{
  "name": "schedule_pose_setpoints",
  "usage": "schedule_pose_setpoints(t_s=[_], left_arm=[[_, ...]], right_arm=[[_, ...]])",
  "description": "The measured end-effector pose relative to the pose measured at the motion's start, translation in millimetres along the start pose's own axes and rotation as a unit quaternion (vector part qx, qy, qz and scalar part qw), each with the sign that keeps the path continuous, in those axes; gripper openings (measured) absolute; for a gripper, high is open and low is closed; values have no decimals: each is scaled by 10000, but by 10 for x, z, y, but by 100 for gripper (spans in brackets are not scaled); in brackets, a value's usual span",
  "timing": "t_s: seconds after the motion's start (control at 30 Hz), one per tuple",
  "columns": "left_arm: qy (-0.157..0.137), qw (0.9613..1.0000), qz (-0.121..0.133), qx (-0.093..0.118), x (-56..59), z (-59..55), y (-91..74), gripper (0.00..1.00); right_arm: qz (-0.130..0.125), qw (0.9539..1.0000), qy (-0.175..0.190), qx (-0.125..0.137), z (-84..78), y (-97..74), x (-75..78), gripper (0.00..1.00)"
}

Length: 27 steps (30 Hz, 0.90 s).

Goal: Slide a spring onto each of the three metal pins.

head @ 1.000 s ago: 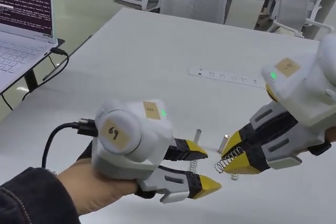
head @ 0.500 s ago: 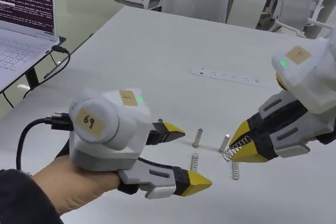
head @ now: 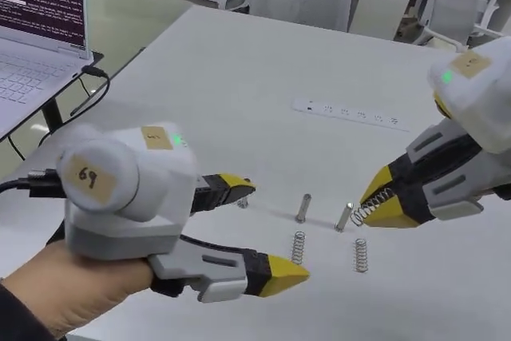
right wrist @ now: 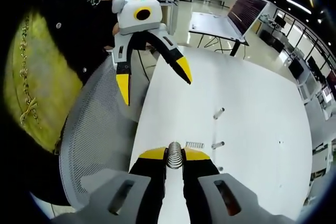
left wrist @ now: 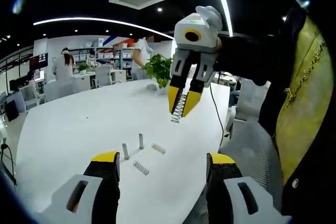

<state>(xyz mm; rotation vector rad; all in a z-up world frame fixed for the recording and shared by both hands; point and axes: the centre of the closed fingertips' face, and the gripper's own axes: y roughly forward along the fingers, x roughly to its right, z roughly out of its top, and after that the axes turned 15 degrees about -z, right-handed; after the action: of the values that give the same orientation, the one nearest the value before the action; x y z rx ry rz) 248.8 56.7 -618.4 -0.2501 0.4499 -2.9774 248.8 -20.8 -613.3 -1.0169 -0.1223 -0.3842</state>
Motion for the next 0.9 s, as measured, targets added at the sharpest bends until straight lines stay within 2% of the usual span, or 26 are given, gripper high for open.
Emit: schedule_pose_setpoints(t_s=[0.3, 0.57, 0.7, 0.8, 0.9], left_arm=[[-136, 9998, 115, 120, -20, -28, -29, 64], [-164, 9997, 156, 126, -40, -57, -39, 64], [-168, 9996, 164, 124, -50, -72, -42, 64], [-170, 9996, 157, 136, -48, -74, -35, 64], [-163, 9997, 153, 134, -46, -81, -31, 64]], right_arm=[[-180, 9998, 35, -97, -64, -12, 242, 8], [-256, 9992, 84, -293, -164, 110, 469, 8], [-328, 9981, -22, -512, -243, 181, 572, 8], [-297, 9981, 41, -545, -253, 232, 626, 8], [-302, 9972, 39, -685, -312, 297, 693, 8]])
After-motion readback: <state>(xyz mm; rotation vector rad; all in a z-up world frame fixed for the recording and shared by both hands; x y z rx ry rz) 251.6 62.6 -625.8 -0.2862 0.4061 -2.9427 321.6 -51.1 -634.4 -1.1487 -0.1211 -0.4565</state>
